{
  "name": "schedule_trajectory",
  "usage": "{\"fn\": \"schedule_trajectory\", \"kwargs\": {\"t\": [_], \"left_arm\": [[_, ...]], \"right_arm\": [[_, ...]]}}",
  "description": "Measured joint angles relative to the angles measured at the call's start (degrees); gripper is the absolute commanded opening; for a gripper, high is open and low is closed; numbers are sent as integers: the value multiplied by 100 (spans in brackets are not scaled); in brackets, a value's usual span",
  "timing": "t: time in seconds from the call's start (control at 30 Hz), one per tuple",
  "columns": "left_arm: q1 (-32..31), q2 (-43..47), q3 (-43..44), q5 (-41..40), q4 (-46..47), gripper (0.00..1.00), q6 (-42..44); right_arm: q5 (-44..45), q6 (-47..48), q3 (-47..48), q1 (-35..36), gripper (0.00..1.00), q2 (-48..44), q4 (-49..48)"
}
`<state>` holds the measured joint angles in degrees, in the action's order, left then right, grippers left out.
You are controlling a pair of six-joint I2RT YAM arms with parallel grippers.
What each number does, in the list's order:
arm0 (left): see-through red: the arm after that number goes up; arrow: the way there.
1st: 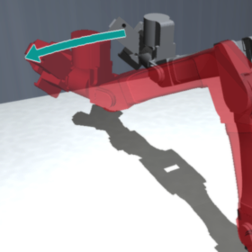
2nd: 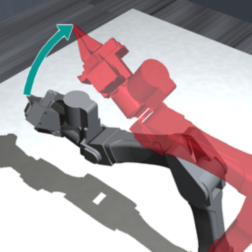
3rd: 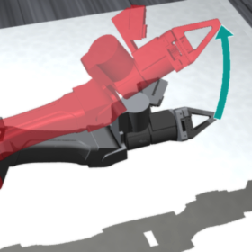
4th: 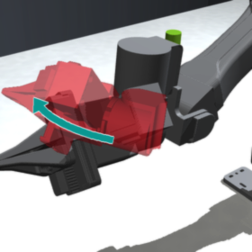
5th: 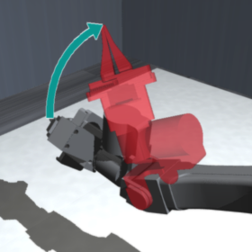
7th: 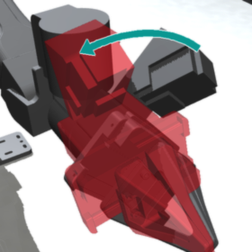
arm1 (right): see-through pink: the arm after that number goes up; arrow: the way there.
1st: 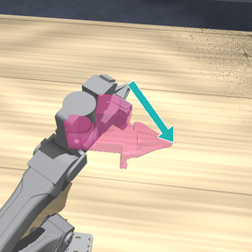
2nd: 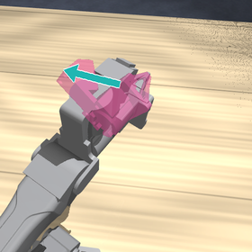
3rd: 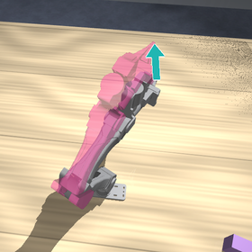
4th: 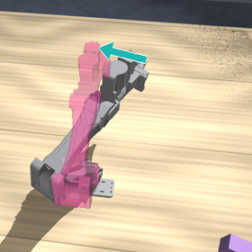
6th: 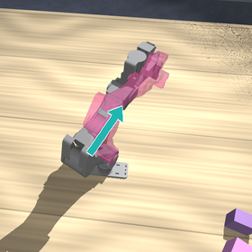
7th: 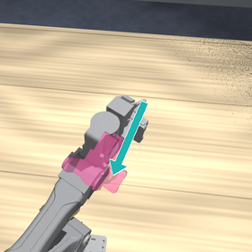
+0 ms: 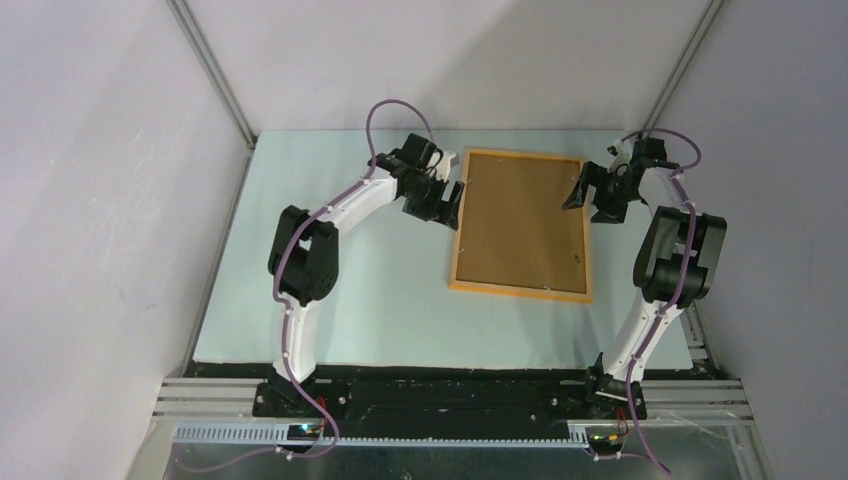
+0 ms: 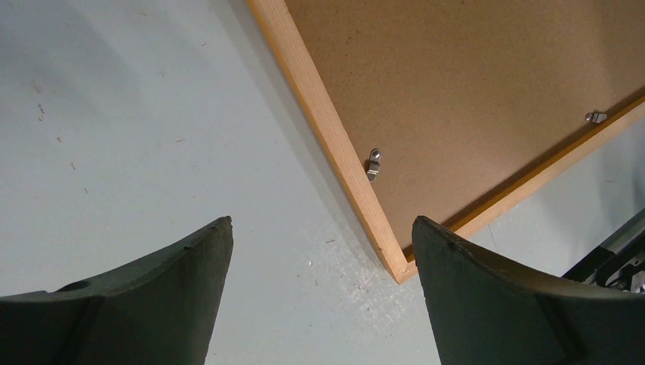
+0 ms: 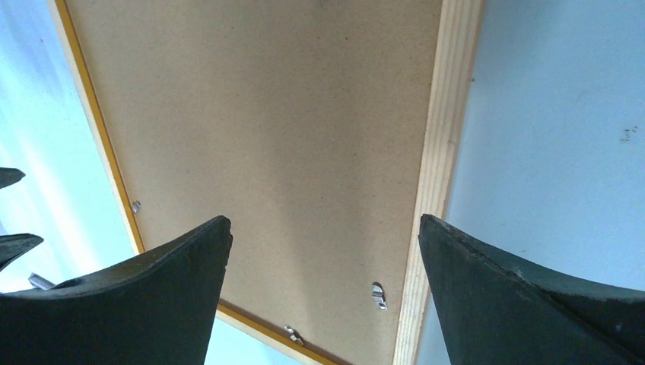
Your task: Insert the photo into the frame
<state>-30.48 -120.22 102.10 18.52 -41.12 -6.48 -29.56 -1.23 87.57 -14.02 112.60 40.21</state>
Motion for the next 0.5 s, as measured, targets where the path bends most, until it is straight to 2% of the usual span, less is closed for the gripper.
{"fn": "schedule_trajectory", "kwargs": {"t": [0.27,0.5], "left_arm": [[0,55,-92,-28,15,92,-2],[24,267,-315,-37,-4,92,2]], "right_arm": [[581,105,-162,87,87,-109,-306],[1056,195,-216,210,72,-109,-621]]}}
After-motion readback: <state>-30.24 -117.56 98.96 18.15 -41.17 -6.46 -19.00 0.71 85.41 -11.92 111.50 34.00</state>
